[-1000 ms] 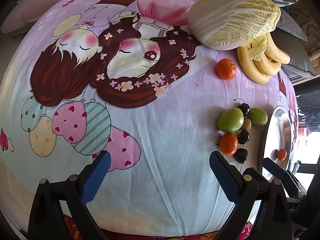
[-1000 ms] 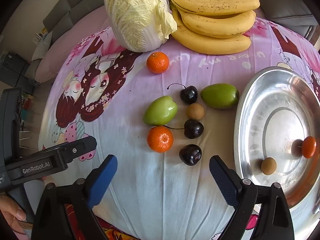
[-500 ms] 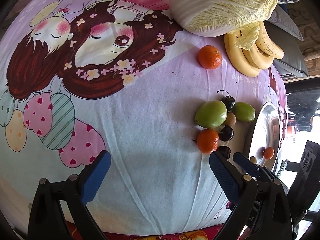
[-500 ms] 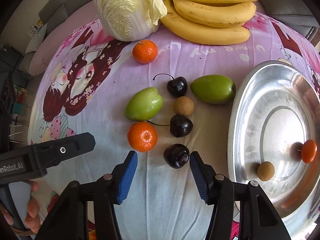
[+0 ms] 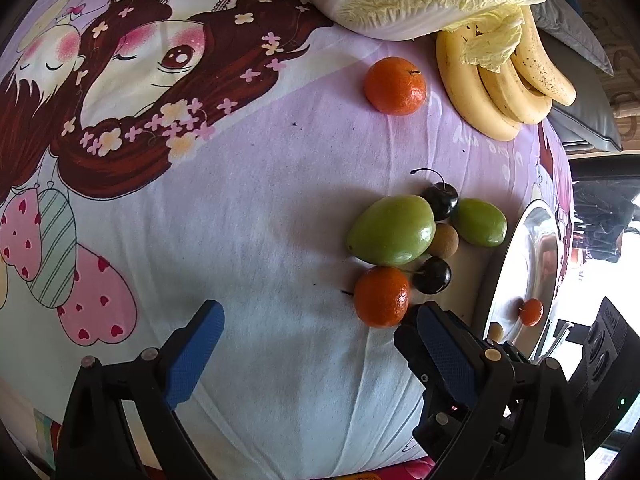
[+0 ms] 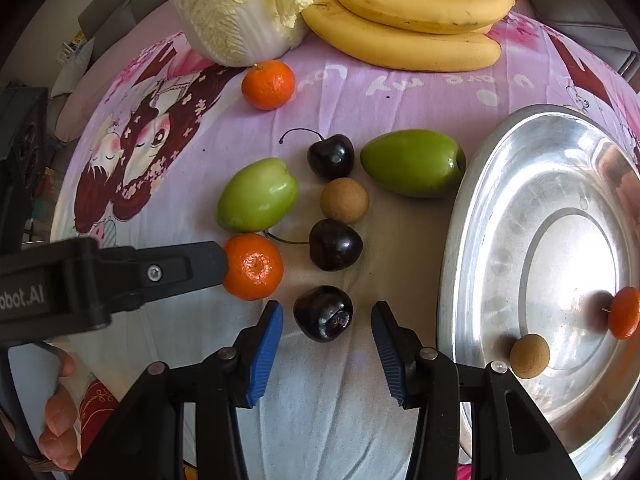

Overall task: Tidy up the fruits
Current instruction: 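Move right tool to a dark cherry while left tool reaches another tangerine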

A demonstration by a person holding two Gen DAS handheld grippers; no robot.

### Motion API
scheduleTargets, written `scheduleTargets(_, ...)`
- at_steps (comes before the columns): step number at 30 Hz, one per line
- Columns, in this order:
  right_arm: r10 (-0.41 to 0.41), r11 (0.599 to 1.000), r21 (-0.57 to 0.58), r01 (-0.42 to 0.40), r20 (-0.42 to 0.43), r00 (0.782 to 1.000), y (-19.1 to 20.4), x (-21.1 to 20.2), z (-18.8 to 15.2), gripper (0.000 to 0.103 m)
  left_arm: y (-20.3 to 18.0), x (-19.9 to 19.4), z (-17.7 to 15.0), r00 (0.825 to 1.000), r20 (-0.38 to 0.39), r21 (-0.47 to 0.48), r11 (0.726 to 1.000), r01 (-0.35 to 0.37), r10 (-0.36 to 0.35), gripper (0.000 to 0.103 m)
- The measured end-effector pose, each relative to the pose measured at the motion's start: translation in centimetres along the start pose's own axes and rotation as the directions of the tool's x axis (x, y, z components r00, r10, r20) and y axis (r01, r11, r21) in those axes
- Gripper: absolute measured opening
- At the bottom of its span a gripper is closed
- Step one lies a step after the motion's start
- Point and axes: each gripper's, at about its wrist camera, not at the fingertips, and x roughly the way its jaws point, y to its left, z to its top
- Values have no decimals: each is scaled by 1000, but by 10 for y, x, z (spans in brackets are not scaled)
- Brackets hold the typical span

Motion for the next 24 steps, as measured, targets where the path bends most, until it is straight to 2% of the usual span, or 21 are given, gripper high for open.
scheduleTargets(1,-4,1000,-6,4,3,1000,1,0,0,49,-2,2,0,1000,-5,-4,1000,1,-1,94)
scheduleTargets(3,-14,1000,-17,15,5,1000,2,0,-1,49,-30,18,9,1000,-20,-10,1000,-8,8,92)
scheduleTargets(7,-37,999,-29,37,7,999,5,0,-1,49,-50,15,6,1000,-19,5,1000,-25,25,92)
scheduleTargets(10,-53,998,-31,53,12,999,9,2,0,49,-59,16,9,999,-15,21,999,-36,36,89)
scheduleTargets(12,-82,996,-34,83,20,996,11,2,-1,49,-70,24,12,999,-13,27,999,-44,44,84)
scheduleTargets(19,-117,991,-55,120,51,992,22,3,-5,49,-85,34,18,998,-27,48,997,-58,60,82)
scheduleTargets(24,-131,989,-58,136,78,988,29,4,-5,49,-98,40,23,998,-25,72,996,-59,61,76)
